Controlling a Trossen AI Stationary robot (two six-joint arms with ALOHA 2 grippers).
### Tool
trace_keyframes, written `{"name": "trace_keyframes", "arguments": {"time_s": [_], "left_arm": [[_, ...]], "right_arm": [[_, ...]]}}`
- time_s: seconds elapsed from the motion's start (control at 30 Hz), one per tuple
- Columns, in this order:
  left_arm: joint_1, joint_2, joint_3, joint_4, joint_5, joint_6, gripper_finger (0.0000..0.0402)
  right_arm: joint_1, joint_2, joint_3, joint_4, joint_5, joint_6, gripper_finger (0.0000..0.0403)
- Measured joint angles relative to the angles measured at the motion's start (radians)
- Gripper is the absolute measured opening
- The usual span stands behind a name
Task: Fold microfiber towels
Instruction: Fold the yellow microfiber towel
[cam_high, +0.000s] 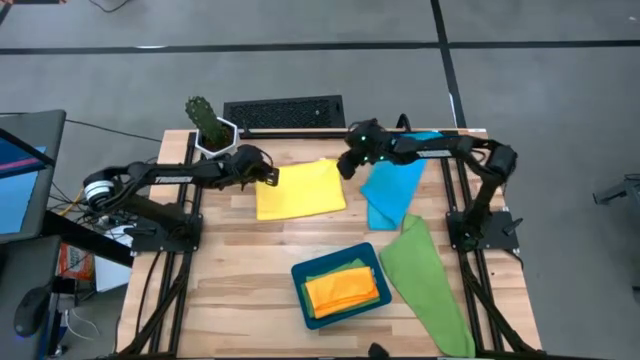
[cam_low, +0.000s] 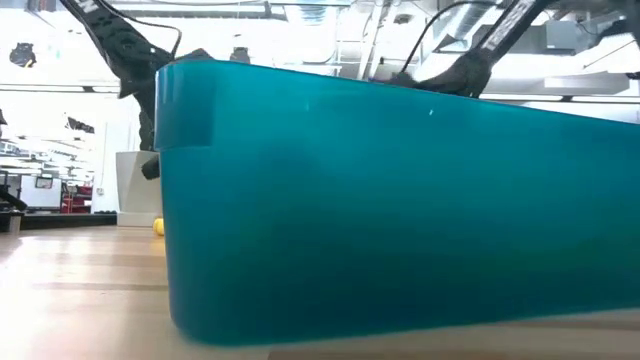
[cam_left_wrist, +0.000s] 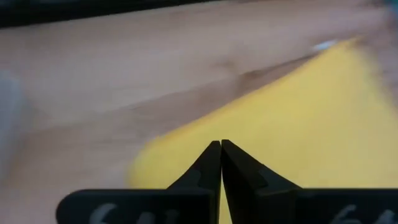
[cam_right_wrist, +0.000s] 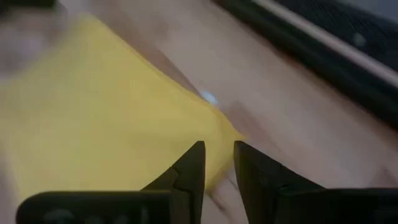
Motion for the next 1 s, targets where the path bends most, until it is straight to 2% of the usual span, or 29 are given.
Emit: {"name": "trace_keyframes", "arguments": {"time_s": [0.1, 0.17, 0.3, 0.5, 0.6, 0.73, 1.0], "left_arm": [[-0.072, 0.003, 0.001, 0.103, 0.064, 0.000, 0.0003], [-0.130, 0.028, 0.002, 0.130, 0.047, 0.001, 0.0001], [-0.237, 0.091, 0.001, 0.126, -0.045, -0.048, 0.0000], [-0.356, 0.191, 0.002, 0.128, -0.083, -0.114, 0.0000], [-0.389, 0.250, 0.002, 0.124, -0.109, -0.155, 0.0000], [-0.410, 0.307, 0.007, 0.148, -0.120, -0.186, 0.0000], [-0.430, 0.310, 0.005, 0.137, -0.137, -0.176, 0.0000]], "right_arm": [[0.030, -0.068, -0.026, 0.052, -0.106, -0.002, 0.0108], [0.073, -0.081, -0.069, 0.121, -0.152, -0.002, 0.0108], [0.181, -0.065, -0.181, 0.257, -0.162, -0.002, 0.0103], [0.302, 0.011, -0.277, 0.356, -0.099, 0.001, 0.0075], [0.304, 0.051, -0.288, 0.369, -0.072, 0.008, 0.0060], [0.292, 0.083, -0.298, 0.389, -0.101, 0.061, 0.0043], [0.290, 0.033, -0.313, 0.300, -0.128, 0.030, 0.0015]]}}
